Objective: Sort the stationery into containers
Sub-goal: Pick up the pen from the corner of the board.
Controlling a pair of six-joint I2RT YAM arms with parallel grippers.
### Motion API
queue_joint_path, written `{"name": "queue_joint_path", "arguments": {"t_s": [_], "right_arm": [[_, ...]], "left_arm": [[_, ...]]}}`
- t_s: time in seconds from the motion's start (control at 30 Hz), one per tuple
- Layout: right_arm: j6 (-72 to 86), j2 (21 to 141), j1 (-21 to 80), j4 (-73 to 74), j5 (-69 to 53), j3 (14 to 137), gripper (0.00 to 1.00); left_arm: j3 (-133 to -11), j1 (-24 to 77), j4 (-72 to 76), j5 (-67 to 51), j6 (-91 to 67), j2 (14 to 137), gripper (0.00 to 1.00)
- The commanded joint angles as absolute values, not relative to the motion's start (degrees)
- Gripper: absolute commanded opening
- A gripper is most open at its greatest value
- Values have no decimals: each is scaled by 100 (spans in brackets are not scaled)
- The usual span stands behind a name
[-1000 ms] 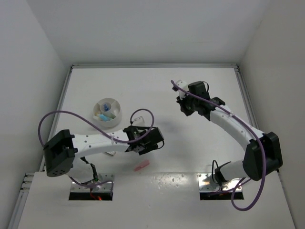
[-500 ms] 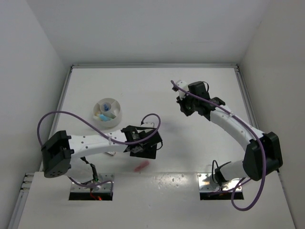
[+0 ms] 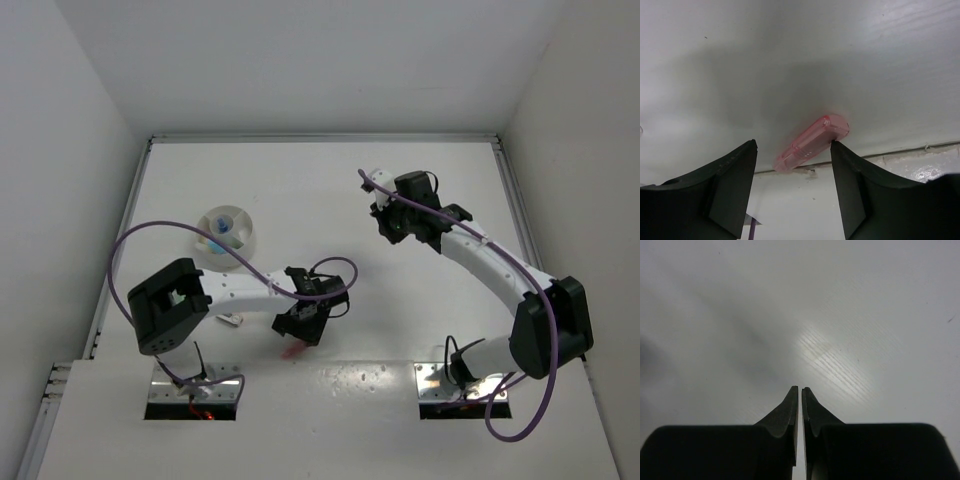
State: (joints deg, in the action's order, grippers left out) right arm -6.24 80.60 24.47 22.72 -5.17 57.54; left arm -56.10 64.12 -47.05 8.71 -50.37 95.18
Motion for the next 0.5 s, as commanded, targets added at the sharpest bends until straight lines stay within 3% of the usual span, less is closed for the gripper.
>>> {"name": "queue_joint_path", "arguments": {"t_s": [0.0,0.47], "right_arm": [[-703,7963,2417,2101,-606,5722,6],[-703,7963,2417,2101,-606,5722,6]], "left_arm": [[-5801,6363,-4693,791,-4799,9448,66],[-5265,6468,-4245,158,-4623,9343,62]]}}
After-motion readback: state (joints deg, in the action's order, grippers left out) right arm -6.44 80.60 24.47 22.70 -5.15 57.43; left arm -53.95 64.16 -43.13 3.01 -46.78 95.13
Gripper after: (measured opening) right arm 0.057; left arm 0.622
